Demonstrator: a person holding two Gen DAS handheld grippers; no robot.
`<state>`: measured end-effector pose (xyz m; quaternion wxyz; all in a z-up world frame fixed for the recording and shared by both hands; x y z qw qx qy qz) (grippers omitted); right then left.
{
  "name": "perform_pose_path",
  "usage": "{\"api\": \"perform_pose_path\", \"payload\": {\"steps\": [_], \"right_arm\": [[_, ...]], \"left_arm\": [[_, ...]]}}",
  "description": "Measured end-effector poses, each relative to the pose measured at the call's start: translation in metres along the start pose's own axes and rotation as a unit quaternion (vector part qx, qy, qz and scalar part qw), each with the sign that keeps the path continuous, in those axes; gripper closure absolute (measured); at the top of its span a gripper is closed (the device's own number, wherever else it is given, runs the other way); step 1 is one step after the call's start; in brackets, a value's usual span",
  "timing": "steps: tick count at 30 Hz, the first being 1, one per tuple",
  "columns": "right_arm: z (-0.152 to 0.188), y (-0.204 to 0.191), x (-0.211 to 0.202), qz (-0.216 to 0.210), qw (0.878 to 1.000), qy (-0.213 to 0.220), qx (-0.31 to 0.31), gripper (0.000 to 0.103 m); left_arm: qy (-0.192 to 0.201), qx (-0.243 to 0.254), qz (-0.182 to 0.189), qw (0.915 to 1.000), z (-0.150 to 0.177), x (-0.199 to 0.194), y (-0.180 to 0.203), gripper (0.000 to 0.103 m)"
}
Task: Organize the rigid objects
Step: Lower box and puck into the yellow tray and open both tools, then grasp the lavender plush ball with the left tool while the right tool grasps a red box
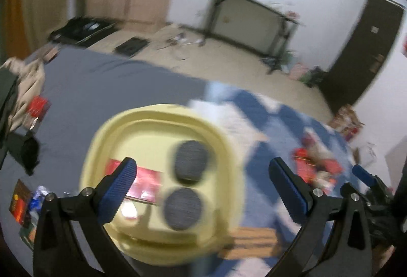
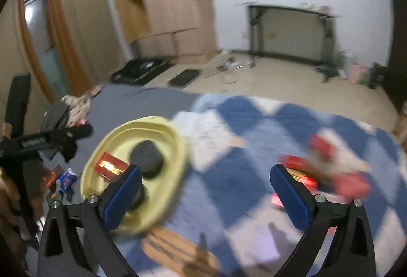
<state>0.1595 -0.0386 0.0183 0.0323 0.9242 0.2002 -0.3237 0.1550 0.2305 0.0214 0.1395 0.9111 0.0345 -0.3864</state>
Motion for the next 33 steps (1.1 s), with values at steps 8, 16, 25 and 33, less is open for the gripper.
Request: {"api": "perform_pose_path", "payload": {"steps": [8, 16, 25, 33], "right_arm": [[0.073, 0.113, -0.138, 0.105, 0.994, 0.020, 0.030, 0.000], [0.132, 0.155, -0.176, 0.127, 0.989, -0.005, 0.072, 0.000], [0.090, 0.168, -0.143, 0.116, 0.990, -0.014, 0.084, 0.000], [0.038, 0.182, -0.020, 0.114, 0.992, -0.055, 0.017, 0.001]], "left_arm": [[-0.025, 0.077, 0.071, 0.9942, 0.065, -0.024, 0.125, 0.000], [-0.059, 0.096, 0.065, 0.9915, 0.102, -0.019, 0.152, 0.000], [-0.085, 0.115, 0.080, 0.9865, 0.131, 0.015, 0.181, 0.000], [-0.111, 0.164, 0.050, 0.9789, 0.143, 0.104, 0.217, 0.001]]}}
Point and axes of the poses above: each gripper's, at about its wrist camera, not at the fingertips, and x roughly the way its jaws point, y to its right, z to its underside, the point moved 6 cm from there along x, roughly the way its jaws point, and after that the axes turned 3 degrees about x, right-handed, at the moved point
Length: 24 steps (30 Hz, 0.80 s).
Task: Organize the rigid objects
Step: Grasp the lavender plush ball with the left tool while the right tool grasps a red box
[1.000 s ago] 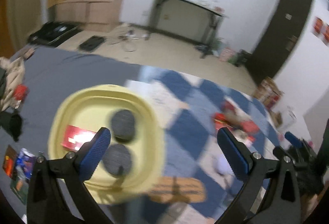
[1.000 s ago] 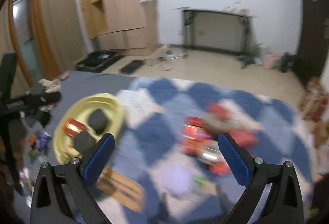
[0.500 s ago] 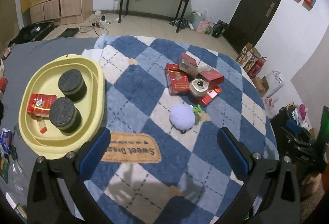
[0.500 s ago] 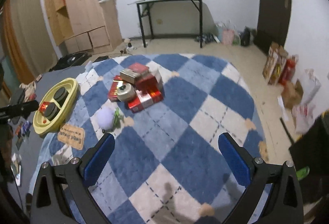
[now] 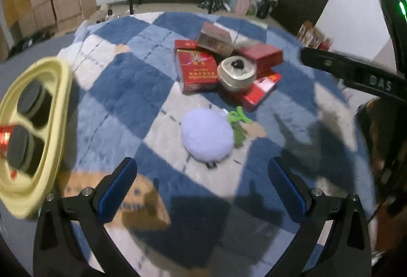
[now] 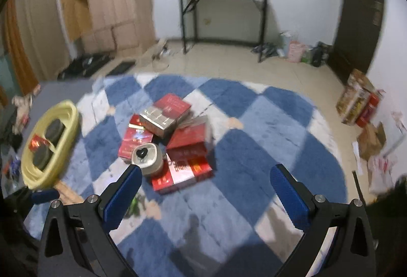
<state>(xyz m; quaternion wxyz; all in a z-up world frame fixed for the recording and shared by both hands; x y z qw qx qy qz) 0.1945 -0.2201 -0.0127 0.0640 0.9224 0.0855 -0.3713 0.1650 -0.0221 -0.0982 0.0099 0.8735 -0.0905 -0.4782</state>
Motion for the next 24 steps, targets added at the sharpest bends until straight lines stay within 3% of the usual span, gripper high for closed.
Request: {"api": "perform_pose_path", "payload": {"steps": [4, 10, 12, 13, 15, 16, 17, 20, 24], "right_arm": [[-0.001, -0.009, 0.048, 0.026, 0.998, -0.013, -0.059, 0.002], [-0.008, -0.011, 0.093, 0.032, 0.996, -0.001, -0.078, 0.003], [-0.011, -0.010, 0.105, 0.027, 0.997, -0.005, -0.077, 0.003], [-0.013, -0.009, 0.109, 0.026, 0.997, -0.003, -0.078, 0.007], [-0.013, -0.008, 0.118, 0.021, 0.996, -0.005, -0.083, 0.027], [-0.011, -0.008, 0.120, 0.019, 0.996, -0.009, -0.087, 0.040], [-0.009, -0.008, 0.122, 0.015, 0.996, -0.015, -0.092, 0.046], [-0.003, -0.005, 0.113, 0.007, 0.995, 0.001, -0.095, 0.046], [0.017, 0.011, 0.079, -0.005, 0.997, 0.026, -0.075, 0.046]], "left_arm": [[-0.017, -0.008, 0.016, 0.9997, -0.005, 0.031, 0.002, 0.008], [-0.032, -0.010, 0.021, 0.9992, -0.006, 0.064, 0.008, 0.010], [-0.031, -0.025, 0.023, 0.9989, -0.004, 0.067, 0.004, 0.016], [-0.020, -0.031, 0.021, 0.9991, -0.003, 0.065, 0.001, 0.019], [-0.015, -0.020, 0.009, 0.9996, -0.002, 0.061, 0.001, 0.041], [-0.010, -0.012, 0.012, 0.9998, -0.001, 0.058, 0.003, 0.045], [-0.008, -0.008, 0.012, 0.9999, 0.000, 0.055, 0.003, 0.045], [-0.007, 0.010, 0.006, 0.9999, 0.002, 0.045, 0.002, 0.046], [0.001, -0.011, 0.001, 0.9999, 0.000, 0.031, -0.020, 0.046]]}}
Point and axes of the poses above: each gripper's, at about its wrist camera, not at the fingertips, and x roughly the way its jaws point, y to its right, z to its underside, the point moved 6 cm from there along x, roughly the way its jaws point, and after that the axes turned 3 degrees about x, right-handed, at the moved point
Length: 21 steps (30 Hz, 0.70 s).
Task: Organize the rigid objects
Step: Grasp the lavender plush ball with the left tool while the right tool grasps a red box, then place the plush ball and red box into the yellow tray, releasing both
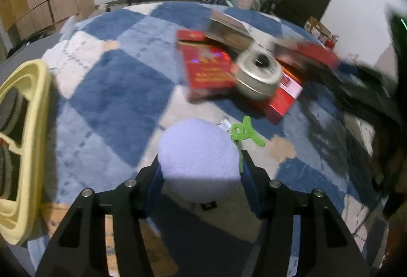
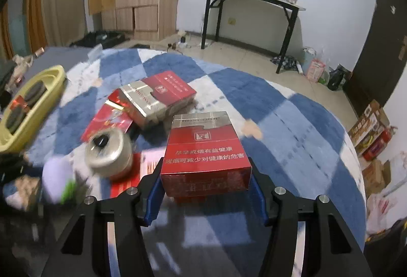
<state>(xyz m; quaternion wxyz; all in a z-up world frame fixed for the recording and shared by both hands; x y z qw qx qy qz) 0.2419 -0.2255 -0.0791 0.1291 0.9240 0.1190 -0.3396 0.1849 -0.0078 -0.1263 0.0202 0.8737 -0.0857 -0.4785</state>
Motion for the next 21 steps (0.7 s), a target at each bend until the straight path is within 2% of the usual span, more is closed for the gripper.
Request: {"api": "perform_pose_path", "payload": {"steps": [5, 7, 10, 14, 17, 19, 21], "right_arm": [[0.047, 0.025, -0.051, 0.016, 1.000, 0.006, 0.017, 0.046], [0.053, 0.033, -0.068, 0.015, 1.000, 0.010, 0.025, 0.047], [0.041, 0.031, -0.098, 0.015, 0.999, 0.038, 0.030, 0.047], [0.004, -0.010, -0.137, -0.010, 0.997, 0.080, 0.012, 0.047], [-0.023, -0.055, -0.159, -0.038, 0.994, 0.107, 0.003, 0.046], [-0.037, -0.086, -0.170, -0.055, 0.991, 0.120, -0.006, 0.046], [-0.048, -0.121, -0.176, -0.079, 0.989, 0.125, -0.008, 0.046]], "left_arm": [[0.001, -0.006, -0.017, 0.9998, 0.000, -0.011, -0.016, 0.046], [0.016, -0.011, -0.021, 0.9996, -0.008, -0.027, -0.020, 0.046], [0.042, -0.021, -0.021, 0.9987, -0.024, -0.066, -0.032, 0.046], [0.078, -0.015, -0.039, 0.9961, -0.046, -0.120, -0.071, 0.046], [0.093, -0.040, -0.068, 0.9926, -0.048, -0.159, -0.122, 0.046], [0.102, -0.060, -0.096, 0.9883, -0.040, -0.184, -0.160, 0.046], [0.114, -0.090, -0.109, 0.9833, -0.031, -0.202, -0.197, 0.046]]}}
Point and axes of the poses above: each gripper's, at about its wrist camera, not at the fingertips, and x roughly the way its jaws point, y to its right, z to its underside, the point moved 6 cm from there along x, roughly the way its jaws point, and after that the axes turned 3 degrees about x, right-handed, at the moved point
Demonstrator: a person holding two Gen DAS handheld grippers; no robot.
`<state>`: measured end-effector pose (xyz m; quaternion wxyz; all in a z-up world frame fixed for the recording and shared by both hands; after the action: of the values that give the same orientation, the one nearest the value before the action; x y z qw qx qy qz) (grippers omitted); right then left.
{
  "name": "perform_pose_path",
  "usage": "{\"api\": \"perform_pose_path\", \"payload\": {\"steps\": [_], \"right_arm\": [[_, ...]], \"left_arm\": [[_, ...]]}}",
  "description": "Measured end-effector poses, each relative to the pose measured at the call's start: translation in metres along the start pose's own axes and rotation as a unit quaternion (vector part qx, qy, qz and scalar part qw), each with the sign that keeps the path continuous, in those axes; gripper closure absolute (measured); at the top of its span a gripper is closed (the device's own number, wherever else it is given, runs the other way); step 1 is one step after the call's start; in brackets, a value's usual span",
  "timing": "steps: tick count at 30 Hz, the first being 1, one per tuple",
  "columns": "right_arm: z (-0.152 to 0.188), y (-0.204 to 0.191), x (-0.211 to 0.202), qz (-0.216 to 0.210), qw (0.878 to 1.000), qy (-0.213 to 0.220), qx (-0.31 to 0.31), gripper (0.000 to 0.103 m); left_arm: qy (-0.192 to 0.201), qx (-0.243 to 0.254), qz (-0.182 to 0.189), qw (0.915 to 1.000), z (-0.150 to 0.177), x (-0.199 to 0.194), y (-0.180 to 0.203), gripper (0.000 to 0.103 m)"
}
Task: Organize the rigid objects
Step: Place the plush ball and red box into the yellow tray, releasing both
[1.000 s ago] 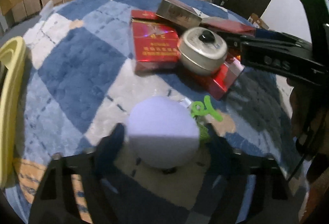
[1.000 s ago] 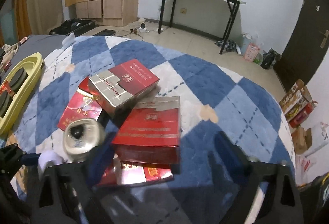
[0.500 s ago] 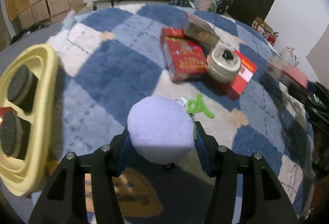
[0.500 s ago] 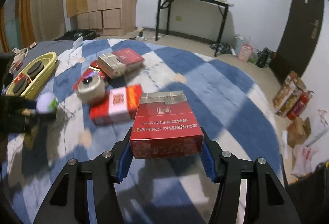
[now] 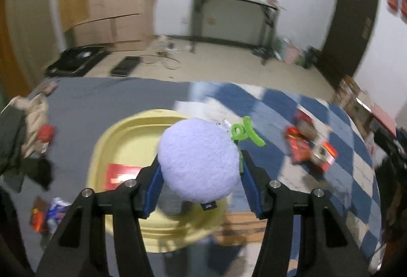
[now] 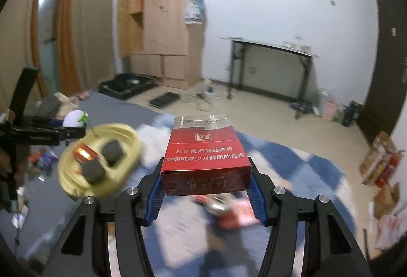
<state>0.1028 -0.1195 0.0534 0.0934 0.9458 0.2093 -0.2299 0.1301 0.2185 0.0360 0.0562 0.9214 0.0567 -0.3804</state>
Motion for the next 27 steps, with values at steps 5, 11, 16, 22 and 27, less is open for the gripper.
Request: {"api": "perform_pose_path", "payload": {"steps": [5, 11, 16, 22, 27], "right_arm": [[-0.010, -0.090, 0.021, -0.054, 0.998, -0.011, -0.020, 0.047], [0.004, -0.172, 0.080, -0.084, 0.991, -0.055, -0.087, 0.047], [0.011, -0.198, 0.141, -0.089, 0.986, -0.092, -0.107, 0.047], [-0.001, -0.214, 0.216, -0.095, 0.982, -0.118, -0.112, 0.047], [0.004, -0.225, 0.256, -0.097, 0.980, -0.129, -0.114, 0.047]], "left_arm": [[0.010, -0.068, -0.024, 0.9973, 0.004, 0.001, -0.072, 0.046], [-0.026, -0.115, -0.024, 0.9928, 0.021, 0.051, -0.116, 0.046], [-0.060, -0.118, -0.010, 0.9912, 0.029, 0.103, -0.121, 0.046], [-0.090, -0.116, -0.011, 0.9891, 0.031, 0.152, -0.132, 0.045], [-0.093, -0.084, -0.022, 0.9919, 0.041, 0.169, -0.125, 0.046]]}}
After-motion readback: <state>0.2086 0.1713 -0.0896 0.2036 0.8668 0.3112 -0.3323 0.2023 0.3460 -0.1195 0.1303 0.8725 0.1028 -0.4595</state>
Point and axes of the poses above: each gripper's, at about its wrist camera, not at the fingertips, and x roughly the way its jaws point, y to its right, z to its underside, the point moved 6 cm from there along x, roughly the way its jaws point, and after that the axes turned 3 degrees about x, right-handed, at the moved point
